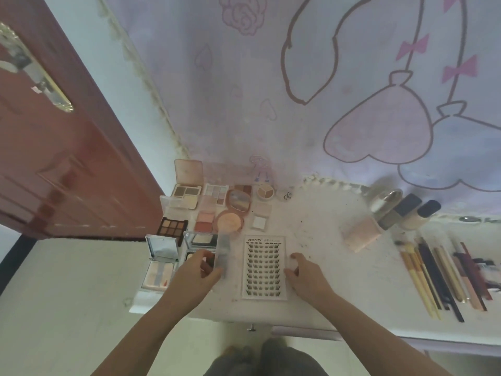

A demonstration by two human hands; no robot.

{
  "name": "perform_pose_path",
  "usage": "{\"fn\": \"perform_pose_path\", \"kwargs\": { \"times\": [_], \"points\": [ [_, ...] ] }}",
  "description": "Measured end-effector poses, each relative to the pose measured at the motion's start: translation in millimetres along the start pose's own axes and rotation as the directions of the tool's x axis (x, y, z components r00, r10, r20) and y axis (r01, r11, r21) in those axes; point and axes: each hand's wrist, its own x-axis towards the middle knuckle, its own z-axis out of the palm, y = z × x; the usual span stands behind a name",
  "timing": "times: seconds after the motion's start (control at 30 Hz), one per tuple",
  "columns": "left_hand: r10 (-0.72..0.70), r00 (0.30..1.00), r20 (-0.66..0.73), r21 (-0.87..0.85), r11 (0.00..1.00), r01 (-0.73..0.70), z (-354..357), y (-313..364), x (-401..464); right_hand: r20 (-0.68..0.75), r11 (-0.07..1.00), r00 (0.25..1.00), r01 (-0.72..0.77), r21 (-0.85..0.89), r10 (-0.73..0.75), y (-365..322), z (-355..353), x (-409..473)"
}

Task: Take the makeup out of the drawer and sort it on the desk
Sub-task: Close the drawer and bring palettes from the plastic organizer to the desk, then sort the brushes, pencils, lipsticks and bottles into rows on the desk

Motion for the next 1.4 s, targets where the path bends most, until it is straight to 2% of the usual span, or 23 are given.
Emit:
{"fn": "perform_pose_path", "kwargs": {
  "times": [0.13, 0.2, 0.27, 0.33, 0.4, 0.43, 0.47, 0.5, 0.53, 0.57, 0.63, 0.73, 0.8, 0.87, 0.9, 0.93, 1.0, 1.03, 1.13, 1.23, 1.33, 1.37, 1.4],
  "points": [
    [0.188, 0.963, -0.195, 0.028, 0.982, -0.186, -13, 20, 6, -0.071, 0.995, 0.996, -0.051, 0.088, 0.057, 4, -20, -5],
    [0.347, 0.916, -0.204, 0.074, 0.938, -0.339, -12, 45, 14, -0.156, 0.993, 0.986, -0.034, 0.115, 0.052, 5, -39, -7],
    [0.461, 0.882, -0.091, 0.056, 0.887, -0.458, 5, 74, 24, -0.214, 0.96, 0.972, -0.038, 0.278, 0.1, 10, -60, -10],
    [0.501, 0.859, 0.106, 0.027, 0.862, -0.506, 35, 101, 30, -0.242, 0.907, 0.952, -0.075, 0.414, 0.189, 25, -79, -14],
    [0.479, 0.827, 0.294, 0.029, 0.86, -0.509, 71, 125, 37, -0.275, 0.91, 0.93, -0.122, 0.396, 0.245, 42, -94, -14],
    [0.452, 0.812, 0.37, 0.041, 0.865, -0.5, 90, 135, 42, -0.29, 0.923, 0.924, -0.136, 0.36, 0.25, 50, -101, -12],
    [0.426, 0.795, 0.432, 0.059, 0.867, -0.496, 108, 145, 48, -0.317, 0.96, 0.922, -0.152, 0.234, 0.223, 58, -107, -10],
    [0.397, 0.783, 0.479, 0.079, 0.869, -0.489, 126, 152, 54, -0.345, 0.988, 0.927, -0.155, 0.01, 0.149, 64, -113, -7],
    [0.362, 0.78, 0.511, 0.103, 0.875, -0.474, 142, 158, 61, -0.353, 0.966, 0.934, -0.133, -0.221, 0.048, 70, -118, -4],
    [0.328, 0.782, 0.531, 0.128, 0.881, -0.456, 157, 162, 68, -0.331, 0.927, 0.941, -0.066, -0.368, -0.064, 76, -121, 0],
    [0.271, 0.804, 0.529, 0.163, 0.898, -0.409, 180, 169, 79, -0.204, 0.857, 0.956, 0.079, -0.509, -0.209, 85, -127, 12],
    [0.219, 0.847, 0.485, 0.151, 0.933, -0.328, 204, 180, 89, 0.005, 0.633, 0.95, 0.211, -0.745, -0.311, 98, -131, 34],
    [0.165, 0.886, 0.433, 0.053, 0.977, -0.207, 214, 185, 93, 0.069, 0.531, 0.933, 0.26, -0.806, -0.352, 108, -129, 44],
    [0.064, 0.901, 0.429, -0.135, 0.991, -0.006, 218, 189, 93, 0.077, 0.529, 0.923, 0.283, -0.8, -0.377, 116, -132, 50],
    [0.006, 0.897, 0.442, -0.244, 0.963, 0.114, 217, 191, 90, 0.071, 0.525, 0.903, 0.309, -0.793, -0.424, 119, -134, 50],
    [-0.041, 0.893, 0.448, -0.335, 0.918, 0.21, 216, 192, 87, 0.053, 0.54, 0.879, 0.338, -0.771, -0.474, 120, -137, 50],
    [-0.058, 0.899, 0.434, -0.401, 0.881, 0.251, 210, 192, 82, 0.003, 0.636, 0.818, 0.45, -0.627, -0.575, 116, -146, 45],
    [-0.033, 0.907, 0.42, -0.397, 0.892, 0.216, 206, 194, 78, -0.025, 0.711, 0.823, 0.475, -0.519, -0.568, 109, -154, 39],
    [0.09, 0.927, 0.364, -0.365, 0.93, 0.053, 192, 201, 62, -0.151, 0.909, 0.897, 0.403, -0.104, -0.415, 88, -181, 25],
    [0.235, 0.913, 0.335, -0.311, 0.942, -0.128, 183, 211, 50, -0.205, 0.922, 0.934, 0.332, 0.199, -0.292, 72, -194, 17],
    [0.279, 0.941, 0.191, 0.026, 0.957, -0.289, 182, 211, 50, -0.13, 0.816, 0.978, 0.209, 0.539, -0.165, 56, -193, 9],
    [0.288, 0.948, 0.135, 0.114, 0.946, -0.304, 181, 211, 49, -0.102, 0.779, 0.985, 0.17, 0.603, -0.136, 50, -193, 7],
    [0.304, 0.948, 0.094, 0.16, 0.935, -0.315, 179, 211, 49, -0.09, 0.793, 0.988, 0.155, 0.589, -0.127, 45, -194, 6]
  ]
}}
